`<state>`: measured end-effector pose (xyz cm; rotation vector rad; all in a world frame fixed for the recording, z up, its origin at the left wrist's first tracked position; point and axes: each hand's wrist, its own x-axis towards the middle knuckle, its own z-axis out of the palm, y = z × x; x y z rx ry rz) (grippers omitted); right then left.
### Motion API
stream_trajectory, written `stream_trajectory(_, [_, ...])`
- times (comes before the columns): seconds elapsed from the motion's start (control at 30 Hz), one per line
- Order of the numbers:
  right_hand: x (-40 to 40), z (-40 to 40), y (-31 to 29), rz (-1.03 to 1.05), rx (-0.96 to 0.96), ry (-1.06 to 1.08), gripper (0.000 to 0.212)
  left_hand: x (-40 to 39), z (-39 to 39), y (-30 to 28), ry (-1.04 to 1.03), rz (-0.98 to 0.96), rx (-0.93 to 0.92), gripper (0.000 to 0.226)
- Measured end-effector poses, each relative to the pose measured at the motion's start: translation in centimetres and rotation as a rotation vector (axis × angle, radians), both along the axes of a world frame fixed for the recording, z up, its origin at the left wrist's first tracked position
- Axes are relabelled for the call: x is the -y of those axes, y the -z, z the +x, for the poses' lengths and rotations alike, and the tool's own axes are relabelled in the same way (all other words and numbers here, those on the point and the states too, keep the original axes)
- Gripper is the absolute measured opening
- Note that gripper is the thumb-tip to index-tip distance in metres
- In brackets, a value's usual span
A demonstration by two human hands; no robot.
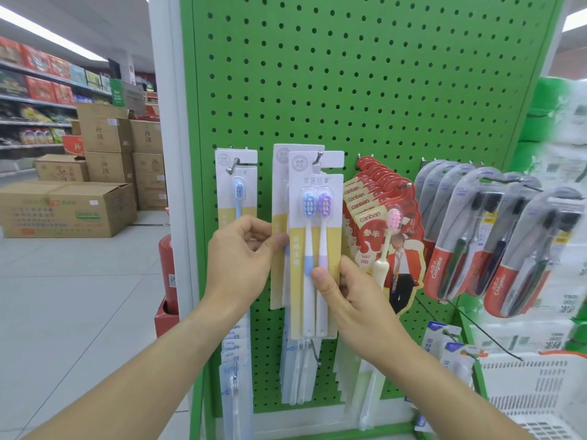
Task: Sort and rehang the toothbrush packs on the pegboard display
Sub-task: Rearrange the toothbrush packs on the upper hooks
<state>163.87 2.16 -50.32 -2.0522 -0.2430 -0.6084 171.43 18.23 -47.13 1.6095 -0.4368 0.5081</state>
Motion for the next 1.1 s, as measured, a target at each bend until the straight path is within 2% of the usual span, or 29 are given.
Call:
stream_trajectory(0.13, [0.6,-0.5,0.2,-0.008,-0.010,0.036,0.063,-0.5,-0.5,0.7,-0.039,0.052,-0.052,0.018])
stream_trajectory(0.3, [1.1,-1.0,-0.1,0.122,0.050,0.083,0.026,-2.6,-2.1,2.4,-0.003,0.129,-0.138,0.013])
stream_trajectory(0.4, [1.2,-1.4,0.3,0.052,0.087,0.136,0.018,-4.3,-3.4,3.3,0.037,0.212,-0.204,0.022])
stream_trajectory(0.53, [1.1,-1.8,1.2,-0.067,0.089,0.174,0.021,-6.0,-5.2,3.9,0.145,0.357,-0.313,0.024])
stream_trajectory(0.67, [0.9,-2.4,1.6,-0.142,0.124,0.225,0.028,-7.0,-6.8,4.6,0.301,0.410,-0.466,0.023])
stream_trajectory(0.77, [0.7,-3.6,1.6,-0.157,0.169,0.238,0.016,-7.0,-7.8,5.7,0.464,0.500,-0.557,0.029])
stream_trajectory(0.8, [0.7,-4.1,1.7,-0.145,0.156,0.214,0.012,-6.7,-8.1,6.2,0.529,0.520,-0.595,0.033])
stream_trajectory(0.87, [0.7,-5.3,1.9,-0.108,-0.003,0.114,0.011,-5.9,-8.8,7.1,0.659,0.550,-0.669,0.040])
stream_trajectory(0.97, [1.1,-6.6,3.2,0.047,-0.305,-0.009,0.026,-4.2,-9.2,8.5,0.776,0.591,-0.733,0.042])
stream_trajectory(1.1, [2.6,-7.4,6.1,0.240,-0.413,-0.070,0.011,-1.9,-9.7,9.9,0.813,0.637,-0.749,0.029])
